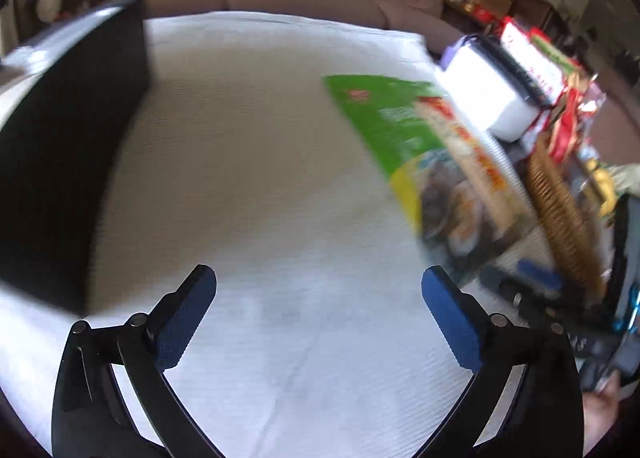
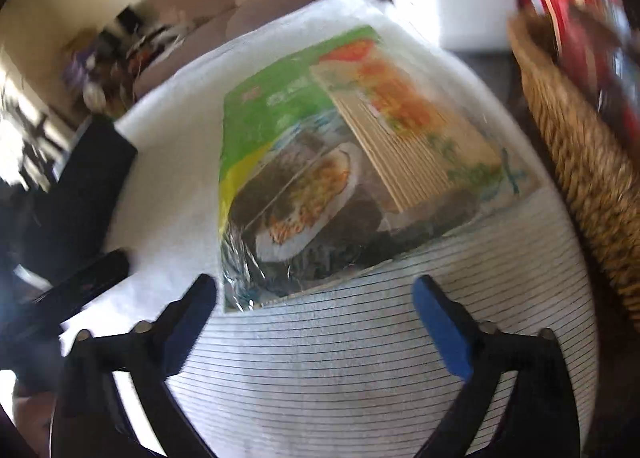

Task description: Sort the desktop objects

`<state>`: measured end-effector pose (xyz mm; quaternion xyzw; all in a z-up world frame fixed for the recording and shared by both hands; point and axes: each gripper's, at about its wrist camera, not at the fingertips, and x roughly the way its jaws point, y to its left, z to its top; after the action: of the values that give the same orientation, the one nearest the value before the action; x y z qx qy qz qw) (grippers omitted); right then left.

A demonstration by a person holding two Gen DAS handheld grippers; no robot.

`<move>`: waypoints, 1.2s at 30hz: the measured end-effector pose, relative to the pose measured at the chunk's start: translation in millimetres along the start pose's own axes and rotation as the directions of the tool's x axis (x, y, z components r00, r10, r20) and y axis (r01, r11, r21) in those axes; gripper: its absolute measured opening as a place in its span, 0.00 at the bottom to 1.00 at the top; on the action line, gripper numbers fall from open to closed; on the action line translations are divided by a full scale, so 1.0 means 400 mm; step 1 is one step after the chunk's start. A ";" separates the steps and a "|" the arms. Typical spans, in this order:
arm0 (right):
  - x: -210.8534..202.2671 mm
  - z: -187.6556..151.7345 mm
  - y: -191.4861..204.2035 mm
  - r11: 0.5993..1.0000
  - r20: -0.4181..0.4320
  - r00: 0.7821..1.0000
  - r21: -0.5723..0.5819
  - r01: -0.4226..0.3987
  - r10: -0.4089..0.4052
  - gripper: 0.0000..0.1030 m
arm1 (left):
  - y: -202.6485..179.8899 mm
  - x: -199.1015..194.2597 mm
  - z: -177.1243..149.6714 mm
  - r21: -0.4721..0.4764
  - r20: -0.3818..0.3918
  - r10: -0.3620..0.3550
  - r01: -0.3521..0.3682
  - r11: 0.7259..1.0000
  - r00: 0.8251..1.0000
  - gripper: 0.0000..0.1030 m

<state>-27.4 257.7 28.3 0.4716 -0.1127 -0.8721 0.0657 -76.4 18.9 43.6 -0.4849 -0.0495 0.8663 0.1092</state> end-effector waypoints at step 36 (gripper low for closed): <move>0.107 -0.043 0.134 0.962 0.068 0.981 -0.195 0.191 -0.181 1.00 | 0.084 0.011 -0.165 -0.028 0.047 0.234 -0.233 0.972 0.971 1.00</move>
<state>-35.9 194.3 -1.6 0.4493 0.0192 -0.8927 0.0280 -27.4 -13.9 -1.1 -0.4669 -0.0043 0.8843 0.0001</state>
